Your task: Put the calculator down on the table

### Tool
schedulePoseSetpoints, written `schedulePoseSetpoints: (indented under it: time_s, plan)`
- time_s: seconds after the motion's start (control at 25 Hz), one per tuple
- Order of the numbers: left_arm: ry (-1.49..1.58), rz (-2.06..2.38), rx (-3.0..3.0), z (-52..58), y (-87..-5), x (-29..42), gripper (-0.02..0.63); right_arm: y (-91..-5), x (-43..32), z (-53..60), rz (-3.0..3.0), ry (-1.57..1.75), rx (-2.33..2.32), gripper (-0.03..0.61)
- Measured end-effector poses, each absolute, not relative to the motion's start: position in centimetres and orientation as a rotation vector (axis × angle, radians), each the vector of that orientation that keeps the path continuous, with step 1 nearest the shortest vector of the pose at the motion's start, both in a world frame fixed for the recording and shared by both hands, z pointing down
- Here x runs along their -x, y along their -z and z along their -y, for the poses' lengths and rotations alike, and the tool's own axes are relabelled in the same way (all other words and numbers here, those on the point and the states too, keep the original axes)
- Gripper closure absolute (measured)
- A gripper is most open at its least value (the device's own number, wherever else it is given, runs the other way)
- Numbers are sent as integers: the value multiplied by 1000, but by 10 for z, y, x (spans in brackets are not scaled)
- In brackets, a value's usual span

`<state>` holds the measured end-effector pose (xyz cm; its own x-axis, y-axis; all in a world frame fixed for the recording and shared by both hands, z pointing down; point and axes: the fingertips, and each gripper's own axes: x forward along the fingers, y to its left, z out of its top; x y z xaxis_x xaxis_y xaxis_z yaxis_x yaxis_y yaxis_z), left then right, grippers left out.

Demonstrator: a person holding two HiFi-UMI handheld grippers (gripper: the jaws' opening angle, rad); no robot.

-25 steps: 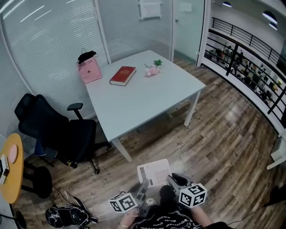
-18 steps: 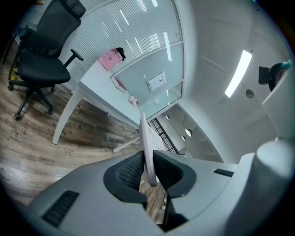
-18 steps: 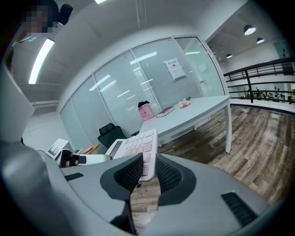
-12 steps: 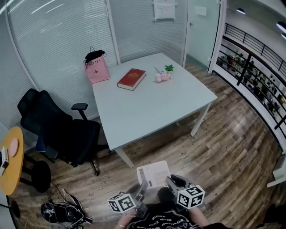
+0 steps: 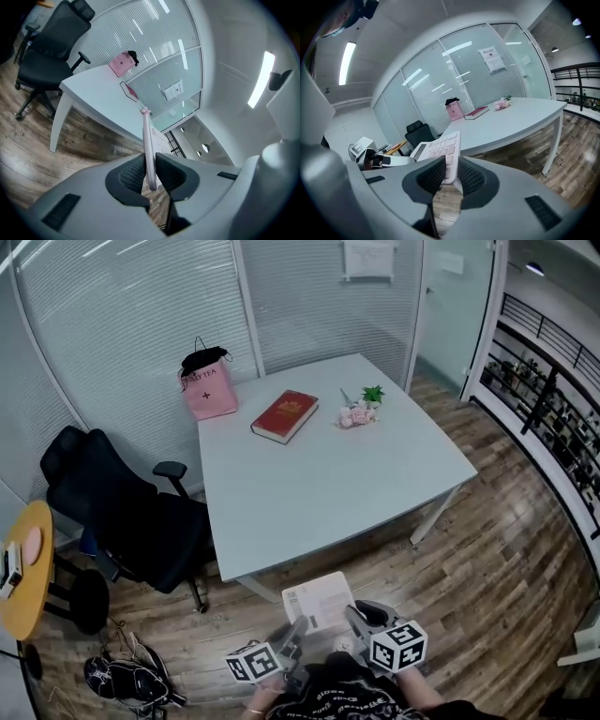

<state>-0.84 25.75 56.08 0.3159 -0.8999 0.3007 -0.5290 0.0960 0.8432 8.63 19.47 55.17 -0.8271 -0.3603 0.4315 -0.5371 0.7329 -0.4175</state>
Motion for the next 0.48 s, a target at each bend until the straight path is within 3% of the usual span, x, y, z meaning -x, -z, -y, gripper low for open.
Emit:
schedulePoseSetpoints:
  time_s: [0.48]
  plan:
    - [472,1371,-1536,-178,-564,-8,540,-551,-101,-112,2620,-747,-668,488]
